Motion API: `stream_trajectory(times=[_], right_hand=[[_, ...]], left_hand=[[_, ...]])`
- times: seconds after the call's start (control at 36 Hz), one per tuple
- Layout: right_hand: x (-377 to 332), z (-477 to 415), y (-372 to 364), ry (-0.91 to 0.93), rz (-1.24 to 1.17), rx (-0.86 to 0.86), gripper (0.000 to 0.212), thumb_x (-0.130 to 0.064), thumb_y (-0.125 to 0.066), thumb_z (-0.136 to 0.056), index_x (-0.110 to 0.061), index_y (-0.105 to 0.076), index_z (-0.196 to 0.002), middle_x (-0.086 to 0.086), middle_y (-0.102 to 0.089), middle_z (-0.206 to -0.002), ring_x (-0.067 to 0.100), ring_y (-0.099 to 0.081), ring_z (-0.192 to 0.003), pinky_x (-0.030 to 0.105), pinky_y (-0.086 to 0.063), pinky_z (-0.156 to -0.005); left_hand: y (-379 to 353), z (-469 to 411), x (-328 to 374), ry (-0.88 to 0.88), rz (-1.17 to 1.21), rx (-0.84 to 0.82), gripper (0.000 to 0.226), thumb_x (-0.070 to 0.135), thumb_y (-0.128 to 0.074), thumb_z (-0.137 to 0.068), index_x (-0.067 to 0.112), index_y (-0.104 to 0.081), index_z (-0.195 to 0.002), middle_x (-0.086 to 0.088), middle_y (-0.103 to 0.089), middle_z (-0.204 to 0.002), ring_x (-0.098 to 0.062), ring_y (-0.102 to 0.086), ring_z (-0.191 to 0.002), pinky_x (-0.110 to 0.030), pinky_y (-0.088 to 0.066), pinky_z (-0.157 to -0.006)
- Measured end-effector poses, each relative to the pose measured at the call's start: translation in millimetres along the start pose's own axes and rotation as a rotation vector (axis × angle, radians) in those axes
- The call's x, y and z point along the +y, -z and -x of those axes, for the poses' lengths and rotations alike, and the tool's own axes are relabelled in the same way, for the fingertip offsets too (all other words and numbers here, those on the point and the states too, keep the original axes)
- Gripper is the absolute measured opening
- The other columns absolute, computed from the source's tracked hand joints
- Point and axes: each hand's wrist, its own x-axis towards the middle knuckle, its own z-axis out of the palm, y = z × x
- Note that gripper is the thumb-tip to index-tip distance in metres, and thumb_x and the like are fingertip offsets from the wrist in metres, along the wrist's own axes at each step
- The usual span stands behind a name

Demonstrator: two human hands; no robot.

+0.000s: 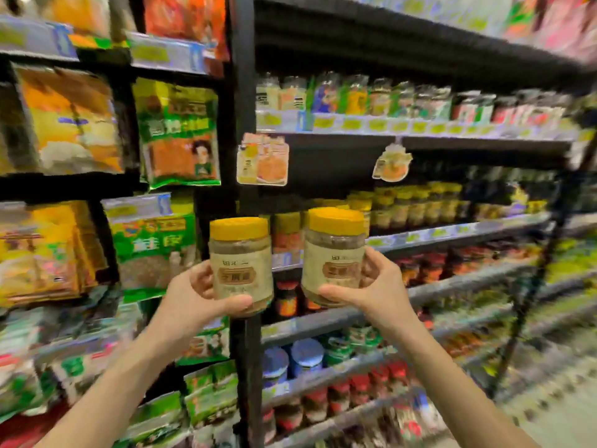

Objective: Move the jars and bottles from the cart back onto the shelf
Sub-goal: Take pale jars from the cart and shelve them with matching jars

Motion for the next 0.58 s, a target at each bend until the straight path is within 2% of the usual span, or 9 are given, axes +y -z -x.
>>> stream_trajectory(times=[0.06, 0.11, 0.22, 0.33, 0.39, 0.42, 0.5, 0.58], right_hand=[[6, -4, 37, 0.003, 0.034, 0.04, 0.075, -0.016, -0.089, -0.052, -0.007, -0.057, -0.118, 0.004, -0.07, -0.108, 0.011, -0.067, -0.098, 0.027, -0.055, -0.086], [12, -9, 73, 0.019, 0.074, 0.063, 0.064, -0.014, -0.089, -0.053, -0.014, -0.06, -0.111, 0.0, -0.071, -0.103, 0.008, -0.068, -0.093, 0.023, -0.055, -0.08], [25, -20, 135, 0.044, 0.13, 0.108, 0.062, -0.018, -0.089, -0.051, -0.023, -0.061, -0.106, -0.004, -0.072, -0.099, 0.008, -0.069, -0.091, 0.025, -0.056, -0.078], [41, -35, 186, 0.037, 0.167, 0.146, 0.071, -0.028, -0.09, -0.047, -0.022, -0.058, -0.11, -0.002, -0.07, -0.105, 0.009, -0.068, -0.094, 0.031, -0.057, -0.081], [50, -43, 207, 0.035, 0.183, 0.16, 0.075, -0.031, -0.091, -0.045, -0.023, -0.057, -0.111, -0.003, -0.07, -0.106, 0.008, -0.068, -0.094, 0.029, -0.057, -0.08], [55, -47, 217, 0.032, 0.186, 0.167, 0.074, -0.028, -0.092, -0.046, -0.023, -0.057, -0.111, -0.003, -0.069, -0.105, 0.007, -0.068, -0.094, 0.028, -0.056, -0.08], [68, -62, 241, 0.022, 0.195, 0.176, 0.069, -0.02, -0.09, -0.051, -0.023, -0.055, -0.11, -0.004, -0.068, -0.105, 0.005, -0.067, -0.093, 0.025, -0.055, -0.079], [83, -80, 261, 0.019, 0.194, 0.19, 0.068, -0.019, -0.091, -0.05, -0.023, -0.055, -0.107, -0.004, -0.068, -0.104, 0.005, -0.067, -0.093, 0.025, -0.055, -0.079]], left_hand=[[-37, -14, -4, -0.002, 0.008, -0.056, 0.089, 0.051, -0.091, -0.015, 0.023, -0.065, -0.096, 0.012, -0.075, -0.085, -0.004, -0.071, -0.079, -0.012, -0.054, -0.065], [-75, -25, -9, -0.006, 0.006, -0.103, 0.077, 0.031, -0.095, -0.028, 0.024, -0.064, -0.099, 0.013, -0.075, -0.088, -0.004, -0.071, -0.082, -0.011, -0.054, -0.066], [-145, -47, -19, -0.035, -0.014, -0.152, 0.05, -0.003, -0.08, -0.06, 0.026, -0.061, -0.096, 0.023, -0.073, -0.076, 0.003, -0.069, -0.075, -0.008, -0.051, -0.06], [-206, -67, -22, -0.025, 0.014, -0.195, 0.049, -0.006, -0.077, -0.062, 0.025, -0.061, -0.097, 0.021, -0.073, -0.078, 0.002, -0.069, -0.078, -0.01, -0.052, -0.063], [-230, -76, -23, -0.019, 0.043, -0.22, 0.05, 0.0, -0.081, -0.058, 0.024, -0.062, -0.097, 0.021, -0.074, -0.081, 0.001, -0.069, -0.084, -0.01, -0.052, -0.063], [-241, -81, -24, -0.012, 0.054, -0.235, 0.052, 0.009, -0.086, -0.054, 0.025, -0.062, -0.098, 0.021, -0.074, -0.083, 0.0, -0.069, -0.086, -0.01, -0.052, -0.064], [-266, -94, -24, 0.009, 0.065, -0.259, 0.088, 0.051, -0.091, -0.024, 0.025, -0.062, -0.103, 0.019, -0.073, -0.094, -0.001, -0.068, -0.09, -0.013, -0.053, -0.069], [-287, -110, -30, 0.014, 0.05, -0.259, 0.094, 0.053, -0.089, -0.021, 0.025, -0.062, -0.106, 0.018, -0.072, -0.099, -0.001, -0.068, -0.094, -0.021, -0.051, -0.08]])
